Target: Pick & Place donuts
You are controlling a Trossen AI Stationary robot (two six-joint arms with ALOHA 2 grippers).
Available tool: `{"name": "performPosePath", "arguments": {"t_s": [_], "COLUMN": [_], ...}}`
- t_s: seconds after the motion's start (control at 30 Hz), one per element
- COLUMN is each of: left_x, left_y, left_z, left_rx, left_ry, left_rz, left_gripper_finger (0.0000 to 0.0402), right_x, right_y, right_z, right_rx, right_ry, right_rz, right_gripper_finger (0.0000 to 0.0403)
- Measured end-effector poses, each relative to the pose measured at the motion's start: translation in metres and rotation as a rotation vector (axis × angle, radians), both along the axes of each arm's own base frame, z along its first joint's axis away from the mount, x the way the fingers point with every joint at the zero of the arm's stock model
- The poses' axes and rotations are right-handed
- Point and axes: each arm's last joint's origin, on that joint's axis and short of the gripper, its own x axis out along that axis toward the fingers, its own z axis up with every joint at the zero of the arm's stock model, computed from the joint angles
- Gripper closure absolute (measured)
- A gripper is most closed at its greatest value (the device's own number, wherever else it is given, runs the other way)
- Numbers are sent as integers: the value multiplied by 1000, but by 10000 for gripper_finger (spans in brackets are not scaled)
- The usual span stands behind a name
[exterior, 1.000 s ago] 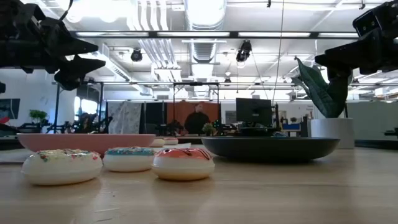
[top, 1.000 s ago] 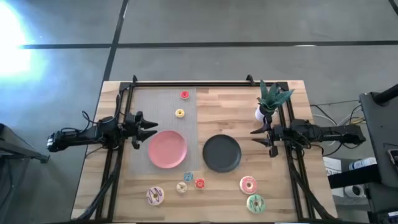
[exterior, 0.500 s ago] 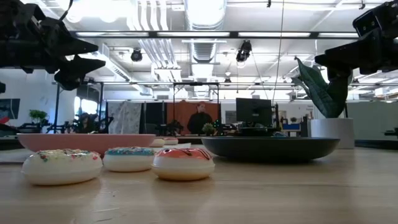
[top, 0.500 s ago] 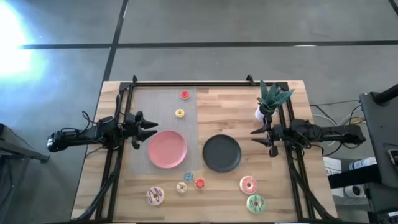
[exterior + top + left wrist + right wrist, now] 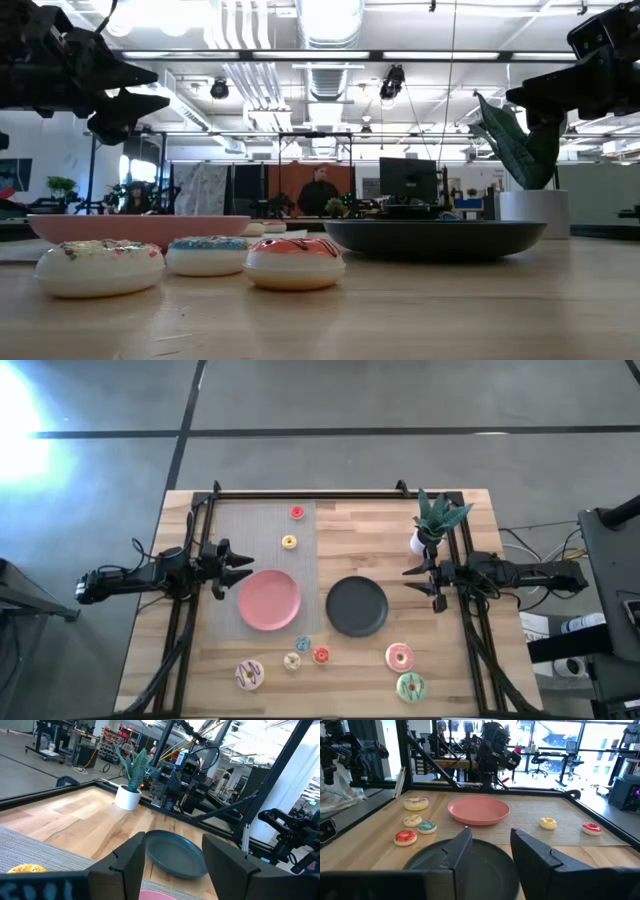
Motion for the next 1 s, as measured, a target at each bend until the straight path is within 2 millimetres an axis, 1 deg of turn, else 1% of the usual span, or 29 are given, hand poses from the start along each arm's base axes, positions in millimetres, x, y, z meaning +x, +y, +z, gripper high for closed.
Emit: {"name": "performPosePath", "arguments": {"t_s": [0.33, 0.43, 0.53, 0.63, 0.8, 0.83, 1.0], "left_x": [0, 0, 0, 0, 0, 0, 0], "left_y": [0, 0, 0, 0, 0, 0, 0], "left_z": [0, 0, 0, 0, 0, 0, 0], "left_rx": [0, 0, 0, 0, 0, 0, 0], "left_ry": [0, 0, 0, 0, 0, 0, 0], "left_rz": [0, 0, 0, 0, 0, 0, 0], "left_gripper_finger": [230, 230, 230, 230, 230, 230, 230], "right_x": [0, 0, 0, 0, 0, 0, 0], "right_y": [0, 0, 0, 0, 0, 0, -6], "right_z": [1, 4, 3, 3, 3, 3, 4], "right_rx": [0, 63, 229, 449, 912, 983, 1265], "right_ry": [-12, -33, -19, -8, 21, 23, -98], "right_rz": [0, -1, -4, -7, -16, -27, -212], "right_gripper_finger": [273, 271, 273, 278, 282, 282, 277]}}
